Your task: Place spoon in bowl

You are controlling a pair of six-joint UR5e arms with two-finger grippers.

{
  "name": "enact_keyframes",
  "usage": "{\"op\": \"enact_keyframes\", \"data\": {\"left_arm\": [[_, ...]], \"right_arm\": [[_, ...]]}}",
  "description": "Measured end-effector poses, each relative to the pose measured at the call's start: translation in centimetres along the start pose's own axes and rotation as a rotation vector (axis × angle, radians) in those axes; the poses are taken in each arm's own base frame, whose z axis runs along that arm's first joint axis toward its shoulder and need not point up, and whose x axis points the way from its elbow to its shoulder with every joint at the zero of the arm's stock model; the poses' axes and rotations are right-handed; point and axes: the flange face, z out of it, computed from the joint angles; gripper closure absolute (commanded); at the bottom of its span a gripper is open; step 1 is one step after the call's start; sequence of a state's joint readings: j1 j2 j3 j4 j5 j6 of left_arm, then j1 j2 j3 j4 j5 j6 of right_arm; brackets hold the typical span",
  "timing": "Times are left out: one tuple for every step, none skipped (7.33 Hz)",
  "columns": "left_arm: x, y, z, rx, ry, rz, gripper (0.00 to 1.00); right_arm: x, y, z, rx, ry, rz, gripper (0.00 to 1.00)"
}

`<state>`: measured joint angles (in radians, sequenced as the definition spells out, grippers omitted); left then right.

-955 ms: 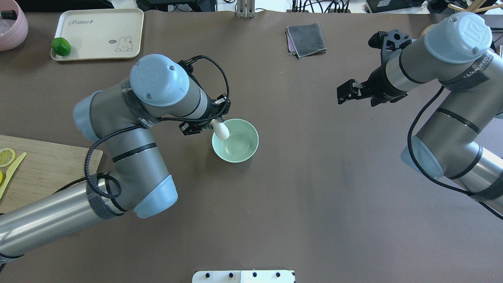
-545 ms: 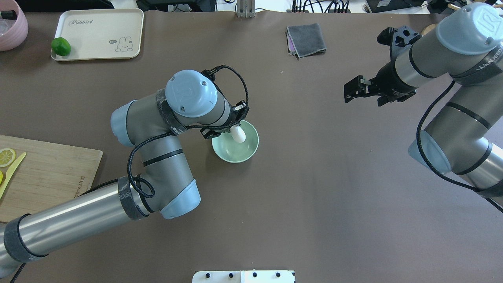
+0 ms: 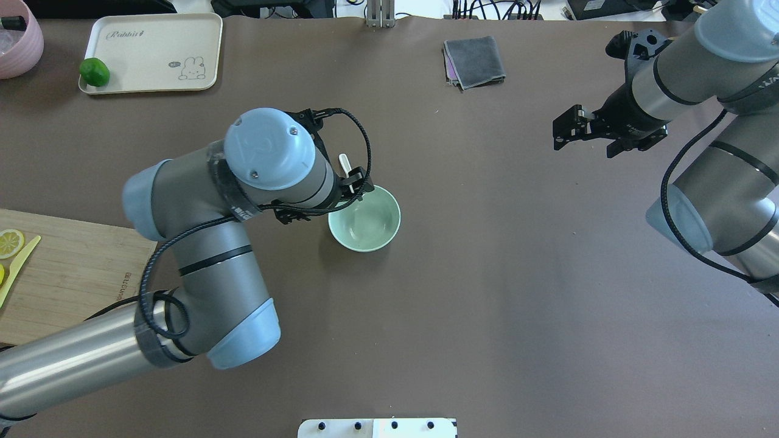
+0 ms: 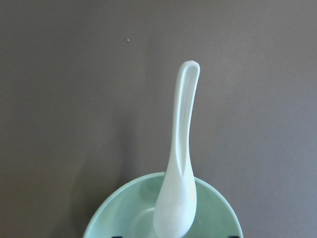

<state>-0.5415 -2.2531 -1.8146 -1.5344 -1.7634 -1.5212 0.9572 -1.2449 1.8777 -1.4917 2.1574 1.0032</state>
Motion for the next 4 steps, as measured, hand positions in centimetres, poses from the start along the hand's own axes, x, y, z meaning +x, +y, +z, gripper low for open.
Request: {"op": "enact_keyframes", "data": {"left_arm": [[-2.2, -0.6, -2.2, 0.013, -0.008, 0.086, 0.02], [-3.4, -1.3, -3.1, 0.023, -0.017, 0.136, 0.02], [-3.8, -1.6, -3.5, 0.027, -0.018, 0.156, 0.02], [-4.0, -1.7, -3.8, 0.029, -0.015, 0.165, 0.02]], "right_arm": [[1.2, -0.3, -0.7, -0.001, -0.001, 0.012, 0.0], [2.1, -0.1, -1.0, -0.006, -0.001, 0.012, 0.0], [2.5, 0.0, -1.1, -0.008, 0.0, 0.011, 0.0], [2.8, 0.1, -1.1, -0.009, -0.001, 0.009, 0.0]]}}
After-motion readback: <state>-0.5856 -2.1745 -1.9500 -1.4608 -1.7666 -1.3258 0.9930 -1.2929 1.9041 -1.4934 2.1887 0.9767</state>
